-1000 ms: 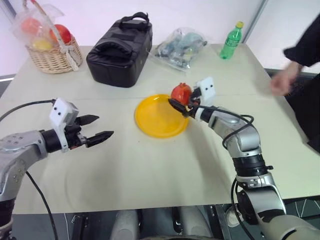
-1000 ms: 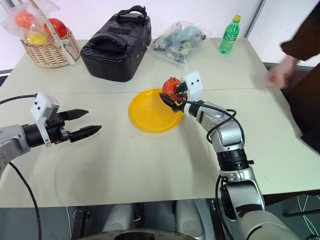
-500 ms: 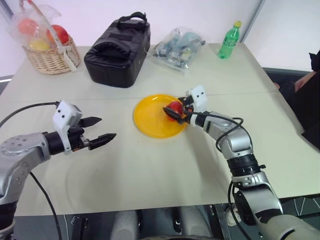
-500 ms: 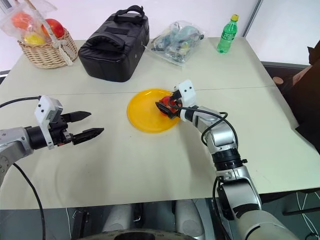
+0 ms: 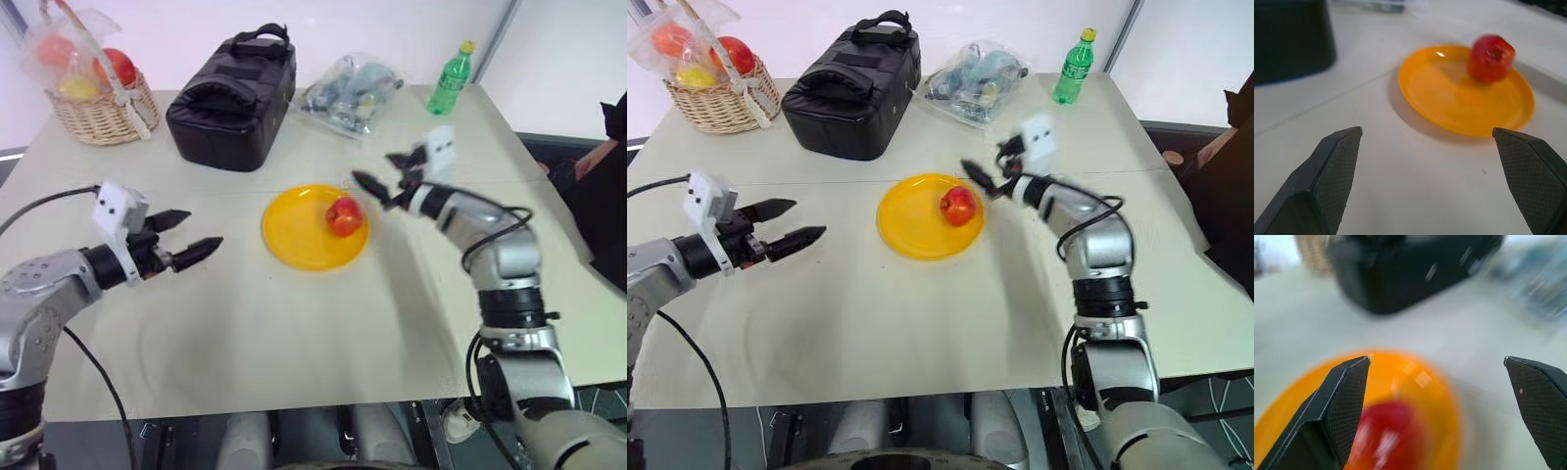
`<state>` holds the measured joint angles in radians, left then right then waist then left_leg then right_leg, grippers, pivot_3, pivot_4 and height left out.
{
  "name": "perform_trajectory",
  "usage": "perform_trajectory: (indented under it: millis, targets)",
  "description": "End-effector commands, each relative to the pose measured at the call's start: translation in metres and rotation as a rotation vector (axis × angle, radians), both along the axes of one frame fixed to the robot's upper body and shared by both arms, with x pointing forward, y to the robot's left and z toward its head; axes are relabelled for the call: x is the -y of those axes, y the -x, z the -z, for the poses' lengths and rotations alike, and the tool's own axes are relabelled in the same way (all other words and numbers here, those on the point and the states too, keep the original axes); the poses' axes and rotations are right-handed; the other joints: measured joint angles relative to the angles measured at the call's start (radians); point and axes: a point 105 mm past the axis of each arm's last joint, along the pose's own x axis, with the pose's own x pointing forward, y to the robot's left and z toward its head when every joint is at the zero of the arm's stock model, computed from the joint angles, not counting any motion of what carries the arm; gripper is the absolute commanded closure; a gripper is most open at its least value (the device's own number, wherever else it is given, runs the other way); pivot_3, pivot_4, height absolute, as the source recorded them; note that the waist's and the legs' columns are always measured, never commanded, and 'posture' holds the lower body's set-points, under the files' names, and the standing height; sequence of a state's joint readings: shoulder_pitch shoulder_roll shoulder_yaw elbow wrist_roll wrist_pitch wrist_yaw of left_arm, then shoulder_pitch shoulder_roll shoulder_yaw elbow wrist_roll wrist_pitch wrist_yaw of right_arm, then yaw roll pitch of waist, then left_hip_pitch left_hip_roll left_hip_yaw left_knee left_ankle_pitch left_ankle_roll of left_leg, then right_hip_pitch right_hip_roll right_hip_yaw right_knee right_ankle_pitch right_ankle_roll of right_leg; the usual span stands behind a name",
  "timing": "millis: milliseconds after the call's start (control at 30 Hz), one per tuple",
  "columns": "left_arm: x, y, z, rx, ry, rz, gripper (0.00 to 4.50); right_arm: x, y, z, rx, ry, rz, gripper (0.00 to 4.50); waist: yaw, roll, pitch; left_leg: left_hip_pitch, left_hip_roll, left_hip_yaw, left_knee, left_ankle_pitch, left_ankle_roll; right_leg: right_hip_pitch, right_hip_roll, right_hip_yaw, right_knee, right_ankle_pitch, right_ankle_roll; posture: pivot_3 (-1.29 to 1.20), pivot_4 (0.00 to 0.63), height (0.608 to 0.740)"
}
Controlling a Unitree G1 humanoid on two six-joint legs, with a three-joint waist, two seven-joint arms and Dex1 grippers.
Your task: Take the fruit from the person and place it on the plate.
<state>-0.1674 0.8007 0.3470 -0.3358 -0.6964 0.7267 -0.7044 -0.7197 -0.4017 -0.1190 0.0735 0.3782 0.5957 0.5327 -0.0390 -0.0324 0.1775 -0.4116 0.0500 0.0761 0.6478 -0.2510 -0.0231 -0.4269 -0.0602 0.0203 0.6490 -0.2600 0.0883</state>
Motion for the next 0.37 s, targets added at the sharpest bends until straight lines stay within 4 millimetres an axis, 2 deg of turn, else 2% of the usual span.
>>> perform_trajectory:
  millis: [33, 133, 267, 367]
  targets:
    - [-0.012, -0.005, -0.014, 0.078, 0.017, -0.067, 0.00, 0.016, 0.006, -0.024, 0.058, -0.058, 0.024, 0.02, 0.000, 0.000, 0.000, 0.000, 0.000, 0.000, 0.000, 0.000, 0.000, 0.000, 0.000, 0.000, 0.000, 0.000, 0.000, 0.00, 0.150, 0.740]
    - [-0.017, -0.009, -0.011, 0.092, 0.028, -0.112, 0.00, 0.033, 0.008, -0.019, 0.045, -0.063, 0.075, 0.02, 0.000, 0.000, 0.000, 0.000, 0.000, 0.000, 0.000, 0.000, 0.000, 0.000, 0.000, 0.000, 0.000, 0.000, 0.000, 0.00, 0.150, 0.740]
    - [-0.025, -0.013, -0.007, 0.112, 0.060, -0.183, 0.00, 0.050, 0.010, 0.009, 0.021, 0.036, 0.140, 0.02, 0.002, 0.000, 0.000, 0.000, 0.000, 0.000, 0.000, 0.000, 0.000, 0.000, 0.000, 0.000, 0.000, 0.000, 0.000, 0.00, 0.150, 0.740]
    - [-0.027, -0.015, -0.003, 0.119, 0.086, -0.212, 0.00, 0.055, 0.010, 0.022, 0.014, 0.051, 0.162, 0.02, 0.002, 0.000, 0.000, 0.000, -0.001, 0.000, 0.000, 0.000, 0.000, 0.000, -0.001, 0.000, 0.000, 0.000, 0.000, 0.00, 0.150, 0.740]
